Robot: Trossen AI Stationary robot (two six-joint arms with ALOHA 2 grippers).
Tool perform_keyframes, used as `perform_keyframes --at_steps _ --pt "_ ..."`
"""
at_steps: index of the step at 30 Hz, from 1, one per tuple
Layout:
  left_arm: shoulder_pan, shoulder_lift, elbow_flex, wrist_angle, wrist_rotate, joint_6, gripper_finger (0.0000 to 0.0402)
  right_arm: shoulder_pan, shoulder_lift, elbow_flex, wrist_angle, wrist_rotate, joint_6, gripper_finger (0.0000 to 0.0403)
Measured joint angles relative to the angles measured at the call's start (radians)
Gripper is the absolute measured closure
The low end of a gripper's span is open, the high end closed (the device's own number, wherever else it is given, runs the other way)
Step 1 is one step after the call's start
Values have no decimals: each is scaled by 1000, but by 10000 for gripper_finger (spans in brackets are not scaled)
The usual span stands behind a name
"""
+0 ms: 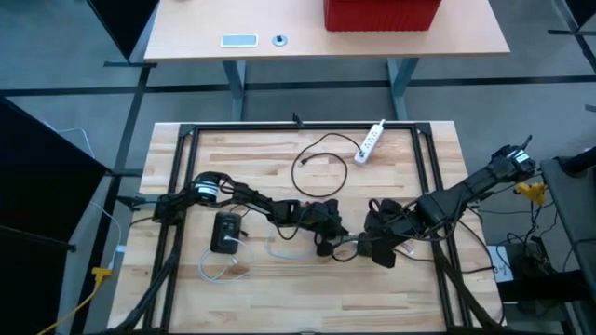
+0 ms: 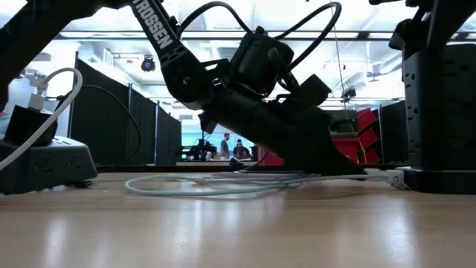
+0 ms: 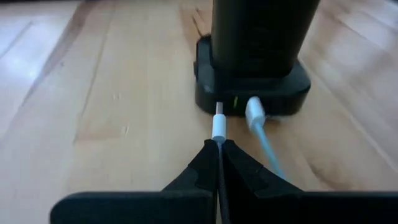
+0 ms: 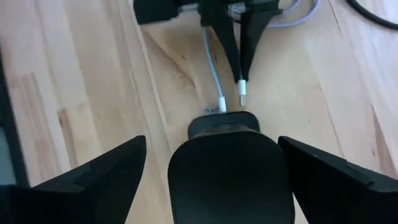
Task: Insert USB
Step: Insert the white charger cable into the right black outlet extension
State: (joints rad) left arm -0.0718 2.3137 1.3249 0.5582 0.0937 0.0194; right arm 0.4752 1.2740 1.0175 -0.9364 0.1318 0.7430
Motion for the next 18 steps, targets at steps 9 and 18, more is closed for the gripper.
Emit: perform_keyframes --at_steps 9,18 --pt "-7 9 0 36 -1 -32 401 26 5 -4 -32 -9 28 57" --pt "-24 9 0 37 11 -40 401 38 13 -18 -32 23 -4 58"
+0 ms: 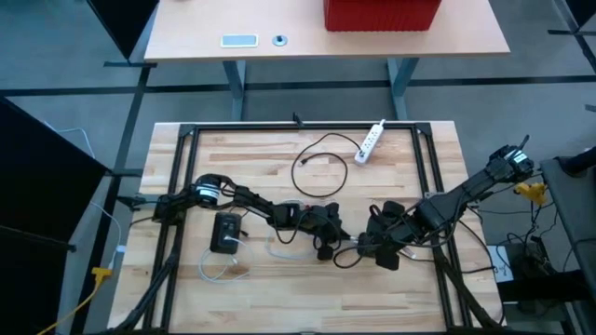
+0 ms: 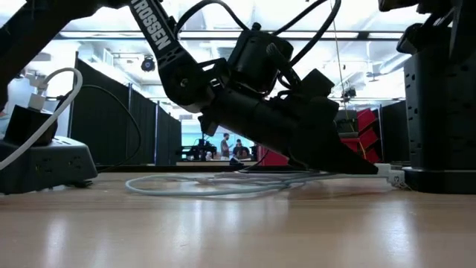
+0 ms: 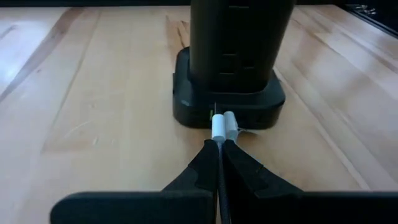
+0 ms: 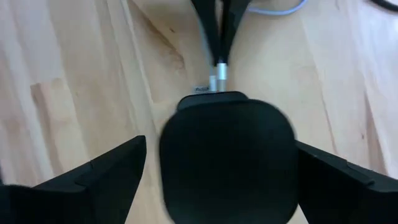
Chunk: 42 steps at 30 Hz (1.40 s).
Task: Insert USB
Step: Insert the white charger cable into the right black outlet extension
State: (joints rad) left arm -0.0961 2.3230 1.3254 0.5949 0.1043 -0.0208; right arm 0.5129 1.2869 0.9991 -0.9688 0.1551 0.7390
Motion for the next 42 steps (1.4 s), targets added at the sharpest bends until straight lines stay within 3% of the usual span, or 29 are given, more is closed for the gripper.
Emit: perform_keyframes --at_steps 4,8,13,42 --pt "-1 0 0 1 -6 0 401 0 5 -7 1 3 -26 77" --pt "0 0 0 -2 -9 0 401 0 23 -9 2 4 -57 125" --pt "0 0 0 -5 -13 0 401 0 49 -6 6 7 -84 141" --pt "-11 31 1 27 -45 -18 401 -11 50 -9 9 1 -94 142"
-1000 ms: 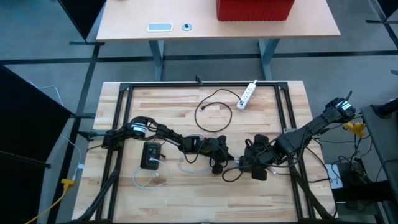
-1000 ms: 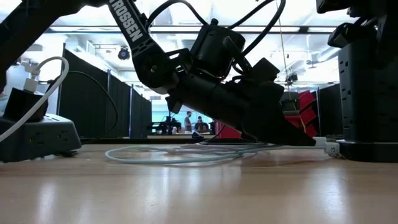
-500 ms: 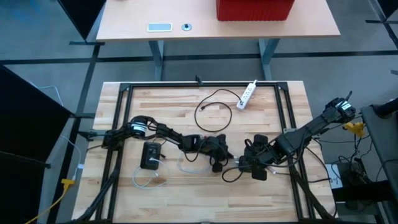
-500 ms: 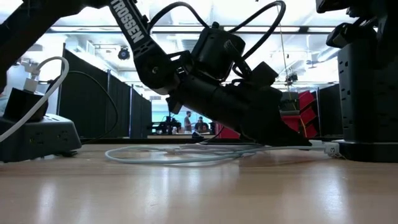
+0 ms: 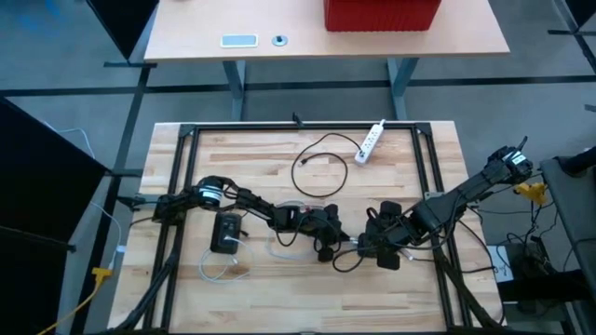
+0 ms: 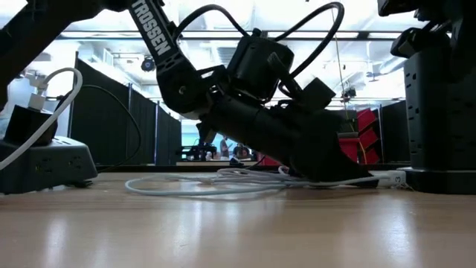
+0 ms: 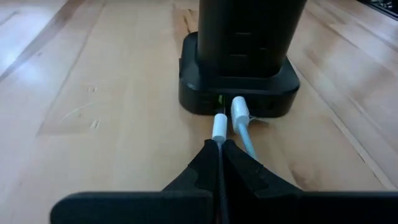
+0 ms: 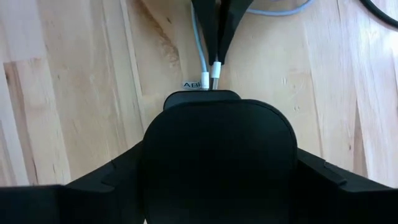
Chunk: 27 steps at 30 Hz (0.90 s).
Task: Insert USB
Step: Insert the white charger cable into the right black outlet extension
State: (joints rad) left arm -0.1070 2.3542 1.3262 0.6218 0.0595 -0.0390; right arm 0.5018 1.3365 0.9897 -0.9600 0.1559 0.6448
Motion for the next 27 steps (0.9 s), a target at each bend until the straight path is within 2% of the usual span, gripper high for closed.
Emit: perform_keyframes --at_steps 27 --pt "-13 -12 -3 18 -9 -5 401 0 0 -1 6 -1 1 142"
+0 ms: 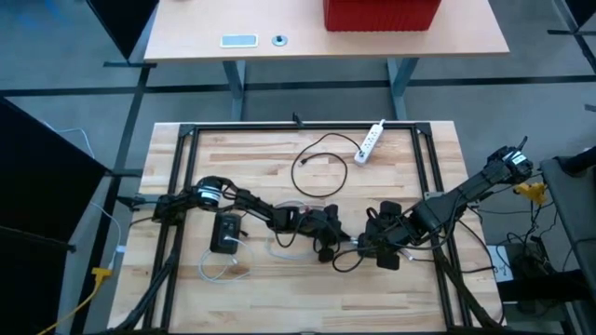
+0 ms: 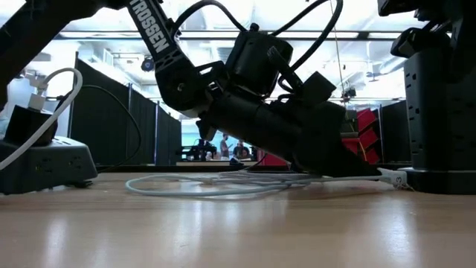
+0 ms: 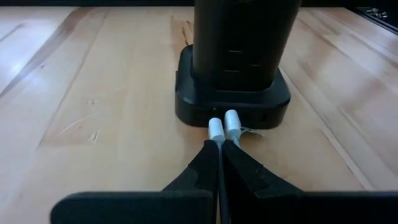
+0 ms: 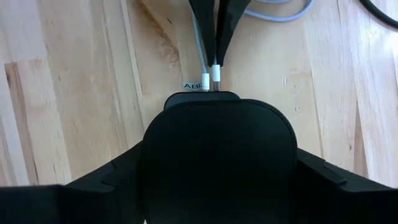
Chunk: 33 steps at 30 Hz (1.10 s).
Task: Insert USB
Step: Insert the white charger cable into the right black outlet extension
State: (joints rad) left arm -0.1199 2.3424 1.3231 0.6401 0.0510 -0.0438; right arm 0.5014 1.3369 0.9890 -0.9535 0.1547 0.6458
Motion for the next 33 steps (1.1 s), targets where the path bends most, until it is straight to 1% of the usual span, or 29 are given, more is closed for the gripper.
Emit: perform_keyframes --at_steps 33 --pt "-2 -19 -3 -14 -11 9 401 0 0 -16 9 5 -1 142"
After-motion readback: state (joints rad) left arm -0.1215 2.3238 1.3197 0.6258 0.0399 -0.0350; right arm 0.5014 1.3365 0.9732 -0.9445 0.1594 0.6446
